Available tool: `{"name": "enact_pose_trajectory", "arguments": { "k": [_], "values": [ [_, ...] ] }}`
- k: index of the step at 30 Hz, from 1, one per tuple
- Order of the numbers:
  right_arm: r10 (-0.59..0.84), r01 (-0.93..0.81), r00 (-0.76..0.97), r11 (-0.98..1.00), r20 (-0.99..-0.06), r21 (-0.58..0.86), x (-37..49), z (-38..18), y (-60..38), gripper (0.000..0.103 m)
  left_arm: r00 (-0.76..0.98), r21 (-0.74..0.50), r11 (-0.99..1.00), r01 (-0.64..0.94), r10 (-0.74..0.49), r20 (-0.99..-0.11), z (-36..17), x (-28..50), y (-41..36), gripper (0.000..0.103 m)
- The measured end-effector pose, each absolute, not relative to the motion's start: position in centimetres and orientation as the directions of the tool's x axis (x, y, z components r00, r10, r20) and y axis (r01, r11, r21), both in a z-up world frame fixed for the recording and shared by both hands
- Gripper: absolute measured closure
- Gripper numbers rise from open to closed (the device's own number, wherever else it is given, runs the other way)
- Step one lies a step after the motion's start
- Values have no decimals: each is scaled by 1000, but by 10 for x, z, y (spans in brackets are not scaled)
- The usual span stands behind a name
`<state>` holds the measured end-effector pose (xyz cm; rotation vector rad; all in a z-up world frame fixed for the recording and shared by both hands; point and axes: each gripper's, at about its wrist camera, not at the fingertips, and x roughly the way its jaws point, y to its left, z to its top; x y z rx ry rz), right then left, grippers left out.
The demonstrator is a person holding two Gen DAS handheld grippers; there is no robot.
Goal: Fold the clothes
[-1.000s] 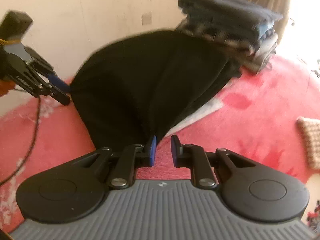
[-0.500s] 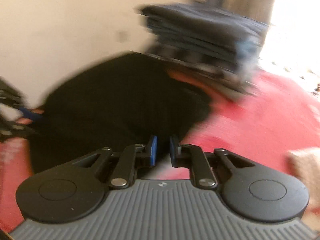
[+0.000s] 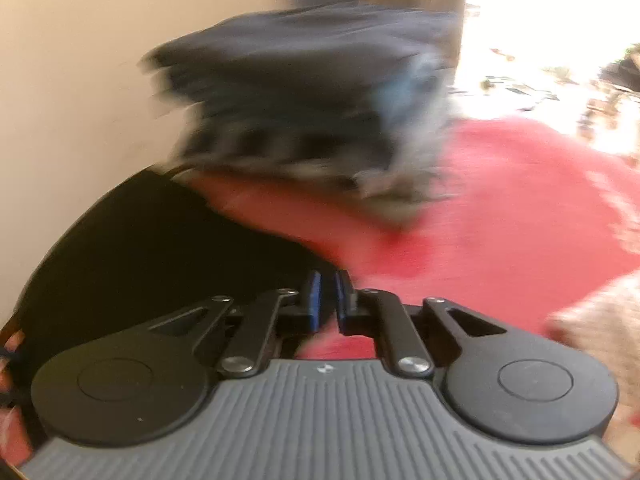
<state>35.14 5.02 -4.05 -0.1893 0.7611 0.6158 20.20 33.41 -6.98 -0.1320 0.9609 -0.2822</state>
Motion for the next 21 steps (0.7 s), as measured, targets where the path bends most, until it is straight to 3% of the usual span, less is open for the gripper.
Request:
{"name": "enact_pose_trajectory", "arguments": {
  "k": [4,7,9,11,12,14,17,21],
  "values": [
    [596,-681,529,723,-604,117,330,-7,59,97,537,-248,951,184,-308,-785,-70,203,336,55],
    [658,-751,407,636,-633,178,326,-15,92,97,538,-245,950,195,-312,-783,-70,201,336,55],
    [620,-735,361,649,-697,196,337,-35,109,97,542,-247,948,202,-318,-778,-71,200,338,55],
    [502,-665,434,739,-748,110,354,-51,113,97,546,-259,945,199,-327,-771,-72,199,340,55],
    [441,-627,495,777,-749,43,358,-52,113,97,548,-266,944,198,-331,-768,-72,199,341,55],
    [452,-610,543,792,-707,38,357,-38,113,97,549,-276,941,197,-339,-764,-73,199,343,54],
    [592,-693,474,708,-651,139,343,-17,130,96,547,-284,938,201,-348,-762,-73,199,344,54],
    [673,-733,263,605,-691,311,353,-35,180,96,549,-293,935,200,-354,-757,-74,198,346,54]
  ]
}}
